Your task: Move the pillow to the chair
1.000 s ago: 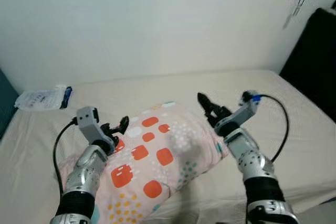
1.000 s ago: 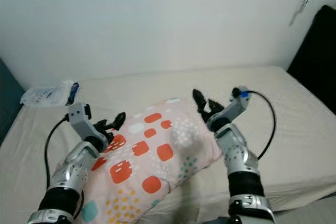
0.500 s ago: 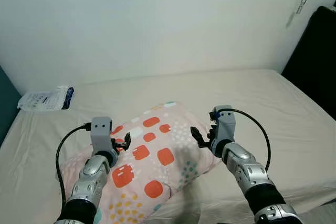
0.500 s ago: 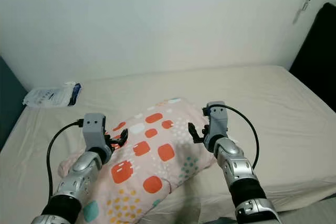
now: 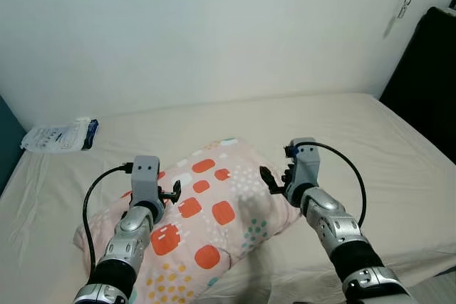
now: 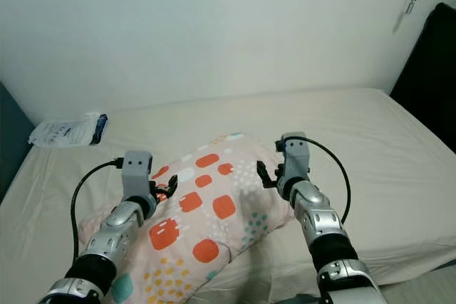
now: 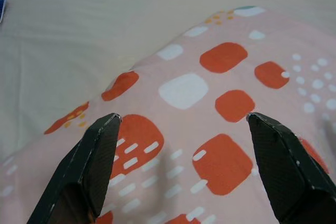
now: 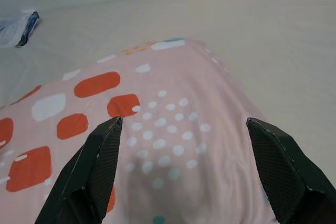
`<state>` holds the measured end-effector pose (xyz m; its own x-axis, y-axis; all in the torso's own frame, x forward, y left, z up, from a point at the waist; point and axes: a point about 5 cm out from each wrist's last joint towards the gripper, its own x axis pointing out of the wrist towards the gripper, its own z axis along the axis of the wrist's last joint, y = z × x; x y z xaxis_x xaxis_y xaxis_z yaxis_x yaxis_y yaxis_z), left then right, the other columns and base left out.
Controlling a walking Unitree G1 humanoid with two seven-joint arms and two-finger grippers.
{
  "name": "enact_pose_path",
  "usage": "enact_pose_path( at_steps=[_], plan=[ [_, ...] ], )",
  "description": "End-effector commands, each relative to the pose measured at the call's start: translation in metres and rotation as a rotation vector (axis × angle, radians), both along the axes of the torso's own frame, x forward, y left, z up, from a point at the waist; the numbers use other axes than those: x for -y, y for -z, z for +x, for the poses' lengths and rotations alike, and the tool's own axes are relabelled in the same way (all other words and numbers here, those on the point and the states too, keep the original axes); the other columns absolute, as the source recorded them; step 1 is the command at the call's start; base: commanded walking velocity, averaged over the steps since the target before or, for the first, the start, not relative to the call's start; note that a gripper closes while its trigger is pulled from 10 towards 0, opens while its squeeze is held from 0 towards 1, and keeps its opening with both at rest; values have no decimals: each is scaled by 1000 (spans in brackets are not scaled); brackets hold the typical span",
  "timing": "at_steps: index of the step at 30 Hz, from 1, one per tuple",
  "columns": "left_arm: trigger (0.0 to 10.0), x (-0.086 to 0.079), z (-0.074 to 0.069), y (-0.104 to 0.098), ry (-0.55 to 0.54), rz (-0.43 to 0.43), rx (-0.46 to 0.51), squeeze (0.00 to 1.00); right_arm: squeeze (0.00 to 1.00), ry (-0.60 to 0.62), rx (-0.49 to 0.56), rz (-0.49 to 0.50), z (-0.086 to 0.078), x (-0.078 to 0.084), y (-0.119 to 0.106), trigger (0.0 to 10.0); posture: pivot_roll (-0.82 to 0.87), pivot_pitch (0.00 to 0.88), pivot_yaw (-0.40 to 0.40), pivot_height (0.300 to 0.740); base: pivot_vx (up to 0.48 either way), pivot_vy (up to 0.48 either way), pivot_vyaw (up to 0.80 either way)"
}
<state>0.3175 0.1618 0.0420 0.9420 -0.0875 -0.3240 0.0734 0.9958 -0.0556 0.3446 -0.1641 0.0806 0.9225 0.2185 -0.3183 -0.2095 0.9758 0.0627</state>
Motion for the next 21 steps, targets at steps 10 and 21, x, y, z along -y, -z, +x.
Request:
enact_pose_path(
  at_steps=[10,21],
  plan=[
    [10000,-4,-2,10,-20,98,-65,0,0,6,-10,-28,5,0,-1,10000,37,0,12,740,0,0,0],
    [10000,8,17,-3,-27,43,-119,0,0,-53,40,-194,21,-30,-13,10000,-22,0,35,740,0,0,0]
  ],
)
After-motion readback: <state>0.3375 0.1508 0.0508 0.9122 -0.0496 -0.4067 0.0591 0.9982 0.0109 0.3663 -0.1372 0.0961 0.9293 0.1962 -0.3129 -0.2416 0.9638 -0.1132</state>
